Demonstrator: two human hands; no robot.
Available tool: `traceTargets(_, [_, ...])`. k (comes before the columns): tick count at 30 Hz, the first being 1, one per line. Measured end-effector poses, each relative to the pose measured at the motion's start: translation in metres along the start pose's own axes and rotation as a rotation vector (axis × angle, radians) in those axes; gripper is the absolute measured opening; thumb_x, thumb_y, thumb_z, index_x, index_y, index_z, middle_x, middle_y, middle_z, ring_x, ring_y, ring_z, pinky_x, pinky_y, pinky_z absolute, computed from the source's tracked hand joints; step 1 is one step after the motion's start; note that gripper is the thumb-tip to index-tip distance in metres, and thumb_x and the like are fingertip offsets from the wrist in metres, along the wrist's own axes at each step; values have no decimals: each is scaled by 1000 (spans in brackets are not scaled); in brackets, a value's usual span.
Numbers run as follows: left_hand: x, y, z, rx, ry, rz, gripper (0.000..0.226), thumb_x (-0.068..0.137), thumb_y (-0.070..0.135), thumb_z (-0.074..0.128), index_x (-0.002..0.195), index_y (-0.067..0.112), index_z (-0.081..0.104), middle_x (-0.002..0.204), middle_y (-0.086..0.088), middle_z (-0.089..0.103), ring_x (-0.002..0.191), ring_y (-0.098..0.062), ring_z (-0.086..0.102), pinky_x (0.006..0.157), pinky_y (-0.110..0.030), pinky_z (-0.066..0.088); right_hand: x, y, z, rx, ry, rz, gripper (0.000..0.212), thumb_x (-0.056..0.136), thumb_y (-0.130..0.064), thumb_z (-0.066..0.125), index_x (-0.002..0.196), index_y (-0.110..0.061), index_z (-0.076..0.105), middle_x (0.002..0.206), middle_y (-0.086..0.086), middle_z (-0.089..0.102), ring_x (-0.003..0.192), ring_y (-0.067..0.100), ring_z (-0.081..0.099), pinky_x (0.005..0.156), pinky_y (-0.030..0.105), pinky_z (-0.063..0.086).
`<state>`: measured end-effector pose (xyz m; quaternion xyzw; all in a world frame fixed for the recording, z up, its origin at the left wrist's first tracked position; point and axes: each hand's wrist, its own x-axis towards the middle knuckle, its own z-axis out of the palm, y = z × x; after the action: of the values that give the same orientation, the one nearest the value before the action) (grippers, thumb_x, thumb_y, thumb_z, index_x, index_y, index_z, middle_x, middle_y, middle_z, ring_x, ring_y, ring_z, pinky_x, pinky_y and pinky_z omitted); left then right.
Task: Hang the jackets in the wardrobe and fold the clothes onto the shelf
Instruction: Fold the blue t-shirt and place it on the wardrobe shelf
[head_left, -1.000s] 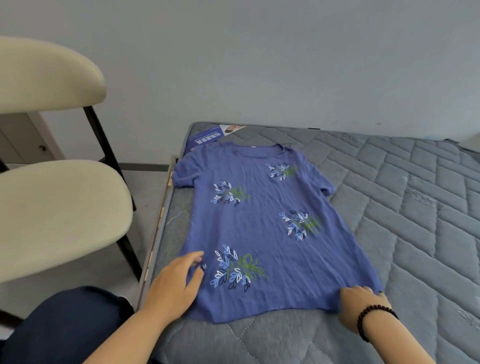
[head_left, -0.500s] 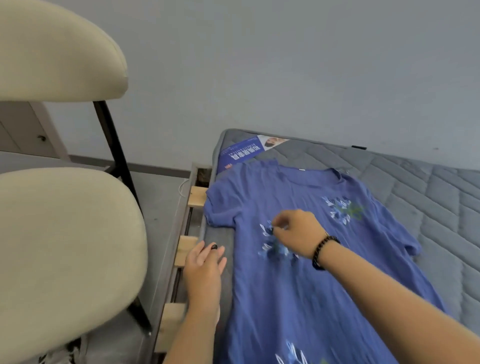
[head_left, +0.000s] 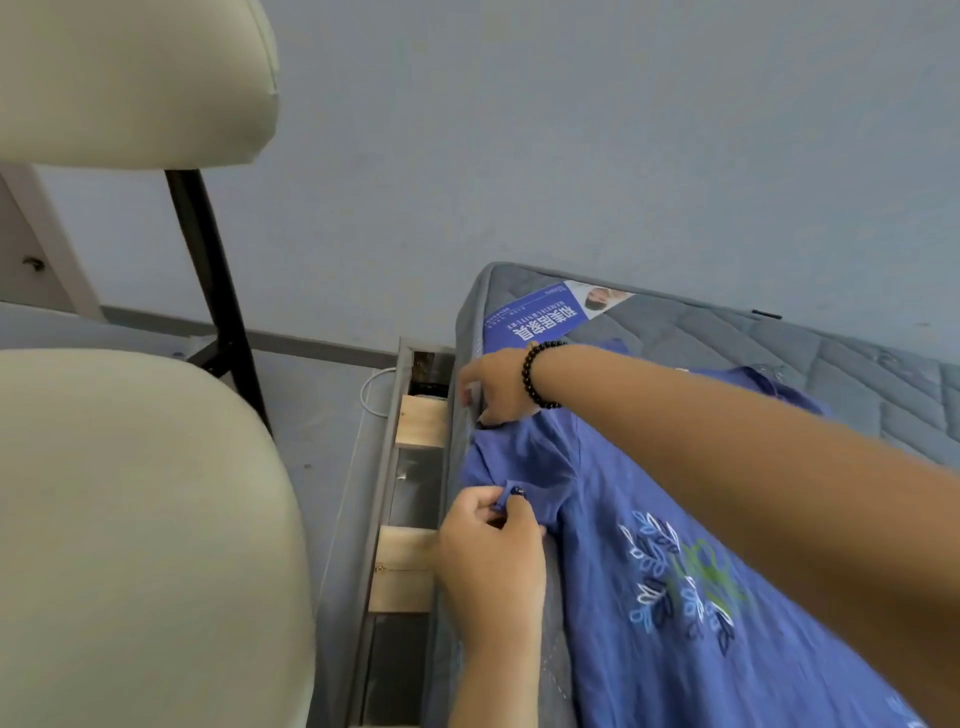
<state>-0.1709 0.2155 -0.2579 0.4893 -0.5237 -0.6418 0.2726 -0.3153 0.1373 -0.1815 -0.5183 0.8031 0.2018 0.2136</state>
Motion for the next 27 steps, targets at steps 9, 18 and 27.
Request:
traceTargets(9, [-20,-3,-3,48,87,84,18,88,24,64,74,25,52,70,2,65,62,-9,60,51,-12,41,-18,10,-25,380,640,-202,18,83,-7,59,87,-17,73,89,2,67,84,18,61,80,29,48])
traceTargets(18, [-20,-6,-5,108,46,130,19,84,18,65,71,25,54,69,2,62,63,-12,58,50,-16,41,-23,17,0,378,475,102,31,85,-45,62,89,-15,67,86,1,65,89,21,61,78,32,51])
traceTargets(27, [-18,-7,-5,191,-3,161,19,82,15,61,65,21,54,71,4,57,61,-9,50,52,-13,39,13,-20,2,11,56,147,54,72,-62,68,97,-15,65,99,5,66,92,26,62,82,38,55])
